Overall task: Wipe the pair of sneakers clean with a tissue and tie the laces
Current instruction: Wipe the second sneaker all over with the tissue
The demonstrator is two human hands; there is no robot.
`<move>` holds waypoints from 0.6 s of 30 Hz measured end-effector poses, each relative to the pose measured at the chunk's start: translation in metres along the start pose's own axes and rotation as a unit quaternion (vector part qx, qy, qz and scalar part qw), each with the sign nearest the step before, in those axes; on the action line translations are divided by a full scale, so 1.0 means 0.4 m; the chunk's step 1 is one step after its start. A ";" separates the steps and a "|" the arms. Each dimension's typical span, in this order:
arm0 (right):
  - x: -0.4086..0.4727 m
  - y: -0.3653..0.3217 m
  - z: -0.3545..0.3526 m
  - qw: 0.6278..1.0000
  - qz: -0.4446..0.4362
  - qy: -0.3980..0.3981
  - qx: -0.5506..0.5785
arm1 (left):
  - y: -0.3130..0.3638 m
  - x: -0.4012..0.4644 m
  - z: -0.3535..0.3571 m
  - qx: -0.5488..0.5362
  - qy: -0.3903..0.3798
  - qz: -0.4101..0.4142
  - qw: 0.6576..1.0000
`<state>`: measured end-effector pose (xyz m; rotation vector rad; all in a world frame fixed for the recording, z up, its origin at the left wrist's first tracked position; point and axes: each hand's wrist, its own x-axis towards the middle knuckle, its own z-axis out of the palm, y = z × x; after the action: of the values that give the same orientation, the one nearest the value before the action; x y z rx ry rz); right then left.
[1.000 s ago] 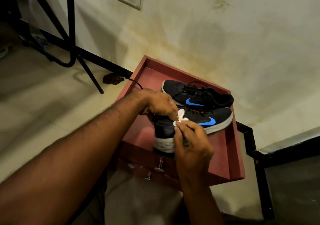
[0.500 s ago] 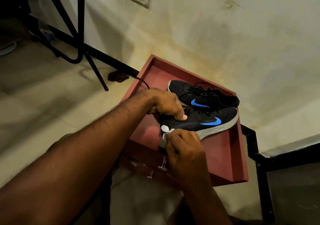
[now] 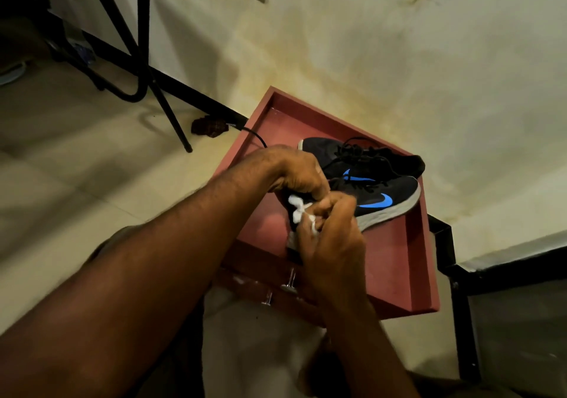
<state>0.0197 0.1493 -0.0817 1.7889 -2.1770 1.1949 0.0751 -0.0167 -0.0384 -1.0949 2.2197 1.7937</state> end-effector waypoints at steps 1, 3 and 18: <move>-0.017 0.000 -0.005 1.000 -0.013 -0.014 0.003 | 0.003 -0.004 -0.001 0.002 0.002 -0.004 1.000; -0.020 0.009 -0.026 1.000 0.005 -0.010 0.019 | 0.006 -0.004 0.004 0.009 0.008 0.003 1.000; 0.015 0.055 -0.083 0.997 0.056 -0.025 0.049 | 0.017 -0.009 0.011 0.051 0.029 0.017 0.998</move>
<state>-0.0145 0.1646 -0.0670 1.7720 -2.3147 1.3145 0.0723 -0.0108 -0.0325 -1.1102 2.3481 1.6612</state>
